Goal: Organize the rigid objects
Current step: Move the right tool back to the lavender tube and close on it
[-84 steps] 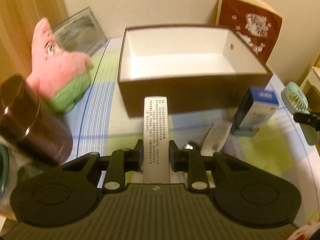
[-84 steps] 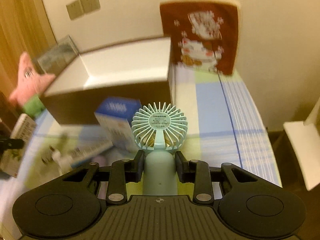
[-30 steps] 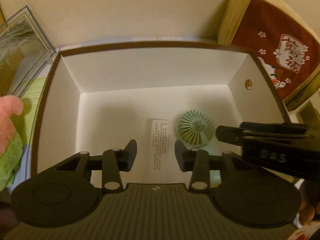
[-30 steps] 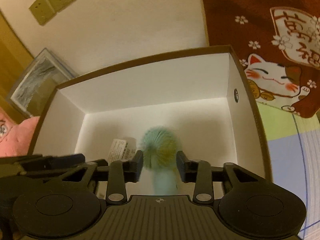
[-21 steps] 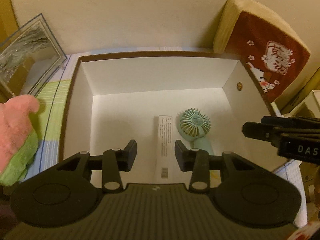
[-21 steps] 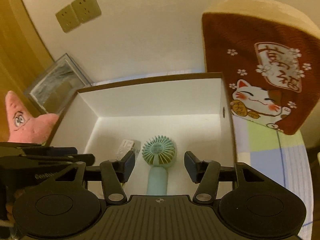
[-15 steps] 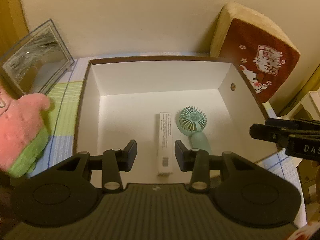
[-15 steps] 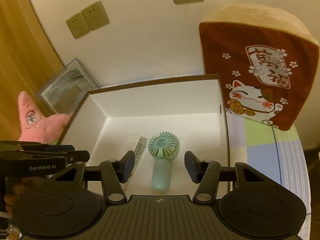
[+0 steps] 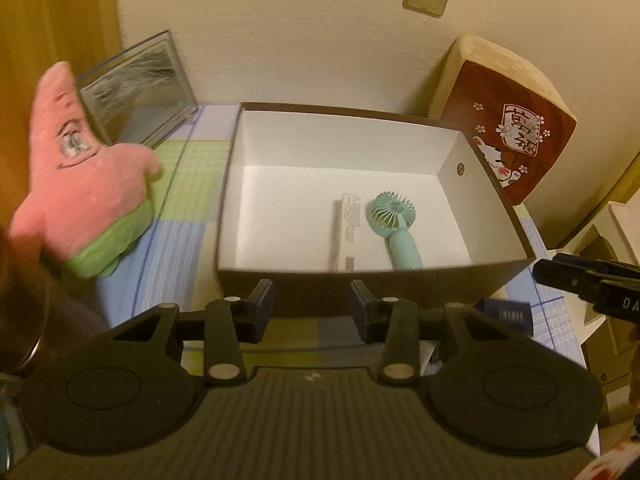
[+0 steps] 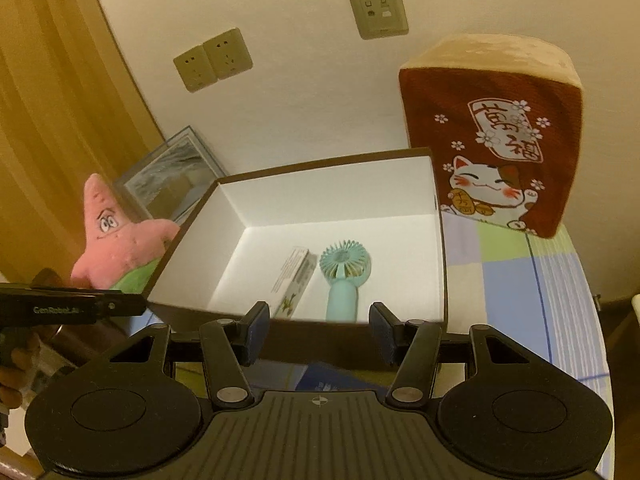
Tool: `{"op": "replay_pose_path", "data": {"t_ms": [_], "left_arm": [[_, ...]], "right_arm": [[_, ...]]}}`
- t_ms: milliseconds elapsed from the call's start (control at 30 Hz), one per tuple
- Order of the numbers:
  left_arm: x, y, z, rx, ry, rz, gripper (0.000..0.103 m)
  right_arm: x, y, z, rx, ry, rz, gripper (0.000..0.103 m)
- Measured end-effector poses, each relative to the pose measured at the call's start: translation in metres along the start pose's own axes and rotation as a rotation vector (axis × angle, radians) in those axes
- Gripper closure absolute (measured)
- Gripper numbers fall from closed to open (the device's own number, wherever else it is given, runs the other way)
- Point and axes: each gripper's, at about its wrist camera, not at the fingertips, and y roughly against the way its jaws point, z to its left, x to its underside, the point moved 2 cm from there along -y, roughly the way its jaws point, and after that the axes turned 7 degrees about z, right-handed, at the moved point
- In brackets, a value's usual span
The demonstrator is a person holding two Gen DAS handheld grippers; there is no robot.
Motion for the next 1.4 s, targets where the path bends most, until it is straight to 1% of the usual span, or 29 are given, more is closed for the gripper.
{"op": "replay_pose_path", "data": {"t_ms": [267,467,633,933,1067,1400], "left_arm": [[0.043,0.023,0.01,-0.033,0.046,0.005,0.065],[0.071,0.03,0.01,-0.03,0.053,0.03,0.065],[0.089,0.03,0.008,-0.028,0.055,0.054,0.065],[0.117,0.019,0.0,-0.038,0.024,0.098,0.064],[0.129,0.01,-0.002,-0.044,0.015,0.131,0.064],[0.15,-0.013,-0.01,-0.026,0.002,0.196,0.061]], "right_arm": [[0.029,0.023,0.008,-0.001,-0.014,-0.007,0.048],[0.05,0.033,0.012,-0.004,-0.028,0.004,0.048],[0.067,0.037,0.016,0.013,-0.024,0.022,0.048],[0.1,0.035,0.021,0.032,-0.01,0.082,0.048],[0.111,0.032,0.022,0.028,-0.009,0.11,0.048],[0.135,0.017,0.024,0.032,0.01,0.186,0.048]]}}
